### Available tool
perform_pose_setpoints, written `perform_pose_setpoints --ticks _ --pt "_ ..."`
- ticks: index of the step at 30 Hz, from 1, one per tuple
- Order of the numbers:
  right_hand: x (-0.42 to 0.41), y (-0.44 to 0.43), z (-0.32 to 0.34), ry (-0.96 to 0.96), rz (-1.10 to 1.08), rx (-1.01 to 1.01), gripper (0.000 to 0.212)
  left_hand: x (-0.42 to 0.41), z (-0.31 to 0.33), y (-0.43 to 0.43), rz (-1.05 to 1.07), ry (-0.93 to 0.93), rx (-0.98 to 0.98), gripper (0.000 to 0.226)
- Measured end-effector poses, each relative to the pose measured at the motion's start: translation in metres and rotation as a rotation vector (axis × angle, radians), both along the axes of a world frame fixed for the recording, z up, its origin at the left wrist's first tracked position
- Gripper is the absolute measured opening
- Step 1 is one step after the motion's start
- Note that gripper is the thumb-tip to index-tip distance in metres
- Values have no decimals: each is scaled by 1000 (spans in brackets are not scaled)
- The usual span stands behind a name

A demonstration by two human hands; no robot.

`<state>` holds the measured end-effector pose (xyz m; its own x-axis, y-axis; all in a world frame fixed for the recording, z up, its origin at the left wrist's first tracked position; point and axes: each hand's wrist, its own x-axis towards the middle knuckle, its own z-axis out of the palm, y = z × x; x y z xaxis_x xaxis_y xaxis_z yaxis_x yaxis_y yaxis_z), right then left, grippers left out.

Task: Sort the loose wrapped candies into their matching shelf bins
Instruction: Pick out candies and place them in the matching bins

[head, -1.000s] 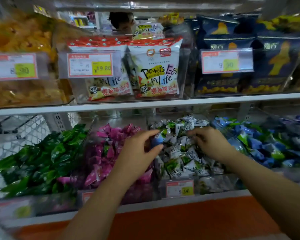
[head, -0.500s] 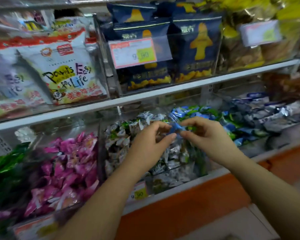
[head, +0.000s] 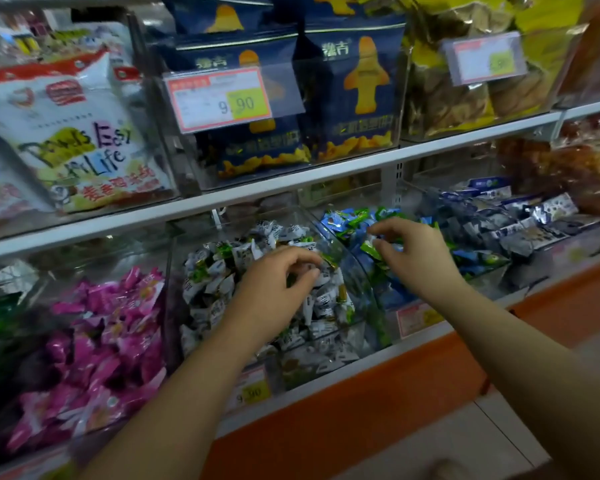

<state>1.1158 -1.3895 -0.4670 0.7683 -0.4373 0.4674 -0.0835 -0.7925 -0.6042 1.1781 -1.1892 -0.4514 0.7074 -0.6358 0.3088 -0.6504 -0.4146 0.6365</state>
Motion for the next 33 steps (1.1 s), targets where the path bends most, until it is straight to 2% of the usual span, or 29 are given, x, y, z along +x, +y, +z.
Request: perform_pose_setpoints --ticks 8,15,20,24,29,33 --pt "22 115 31 65 347 -95 17 10 19 103 172 -70 -33 15" --pt "55 218 39 204 583 -178 19 25 19 236 484 -65 -70 11" --pt "82 277 33 233 725 -227 18 36 5 304 652 -73 -157 11" --pt "107 307 26 342 792 -311 23 47 -9 327 646 2 -113 14" --pt "148 330 16 403 766 -452 29 55 -20 337 588 29 -12 26" --pt "177 338 5 442 717 -506 31 58 -23 340 552 47 -4 27"
